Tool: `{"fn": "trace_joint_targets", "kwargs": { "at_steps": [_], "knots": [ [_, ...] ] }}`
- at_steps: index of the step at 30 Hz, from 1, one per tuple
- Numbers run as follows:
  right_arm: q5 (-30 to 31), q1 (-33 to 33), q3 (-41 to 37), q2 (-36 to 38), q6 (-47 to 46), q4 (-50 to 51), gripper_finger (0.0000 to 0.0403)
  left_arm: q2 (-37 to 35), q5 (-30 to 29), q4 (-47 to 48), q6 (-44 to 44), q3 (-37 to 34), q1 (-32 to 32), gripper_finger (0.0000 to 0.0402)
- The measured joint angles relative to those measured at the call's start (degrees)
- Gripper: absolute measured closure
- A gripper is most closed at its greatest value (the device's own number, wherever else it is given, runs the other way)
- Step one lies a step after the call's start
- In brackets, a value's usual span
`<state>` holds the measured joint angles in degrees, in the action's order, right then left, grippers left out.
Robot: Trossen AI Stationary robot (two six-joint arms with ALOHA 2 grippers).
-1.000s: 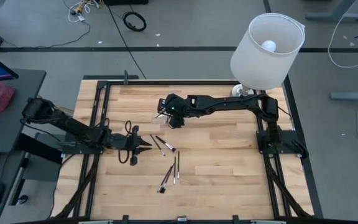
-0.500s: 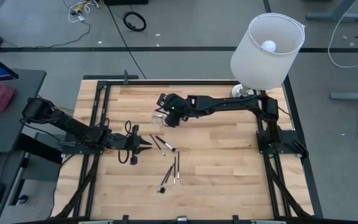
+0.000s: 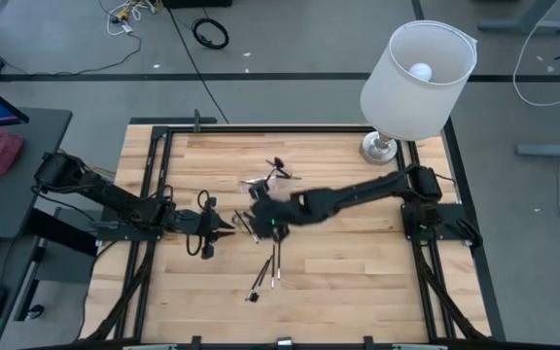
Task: Put items in baskets/containers
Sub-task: Put the black eyeshadow brush into the transparent organizer
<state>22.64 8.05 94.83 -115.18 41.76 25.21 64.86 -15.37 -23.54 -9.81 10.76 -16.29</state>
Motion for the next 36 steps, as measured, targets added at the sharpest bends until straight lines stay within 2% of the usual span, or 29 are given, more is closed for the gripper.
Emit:
{"fn": "trace_joint_targets", "kwargs": {
  "at_steps": [5,7,10,13,16,20,26,30,33,36],
  "knots": [
    [11.9,5.3,0.0,0.0,-8.2,6.2,0.0319,0.0,1.6,-0.1,1.5,0.0,0.0,0.0330],
    [13.9,7.1,0.0,0.0,-11.8,10.6,0.0312,0.0,1.6,-0.2,1.5,0.0,0.0,0.0330],
    [12.7,9.5,0.0,0.0,-17.8,15.8,0.0298,0.0,1.6,-0.2,1.5,0.0,0.0,0.0330],
    [7.9,11.1,0.0,0.0,-26.5,17.2,0.0281,0.0,1.0,-0.3,1.3,0.0,0.0,0.0330],
    [4.4,12.0,0.0,0.0,-39.0,16.5,0.0265,0.0,0.0,-0.6,1.1,0.0,0.0,0.0330],
    [3.3,13.7,-0.3,0.0,-55.5,15.7,0.0257,0.0,0.0,-0.6,1.0,0.0,0.0,0.0330],
    [3.3,15.6,-7.4,0.1,-82.0,4.6,0.0264,0.0,0.0,-0.7,-2.7,0.0,0.0,0.0330],
    [4.2,16.8,-15.8,0.0,-85.1,-7.0,0.0268,0.0,0.0,-0.7,-4.6,0.0,0.0,0.0330],
    [7.9,17.8,-21.3,0.0,-85.1,-16.0,0.0268,0.0,0.0,-0.7,-4.6,0.0,0.0,0.0330],
    [11.4,18.1,-24.5,0.0,-88.5,-17.6,0.0268,0.0,0.0,-0.7,-4.6,0.0,0.0,0.0330]
  ]
}}
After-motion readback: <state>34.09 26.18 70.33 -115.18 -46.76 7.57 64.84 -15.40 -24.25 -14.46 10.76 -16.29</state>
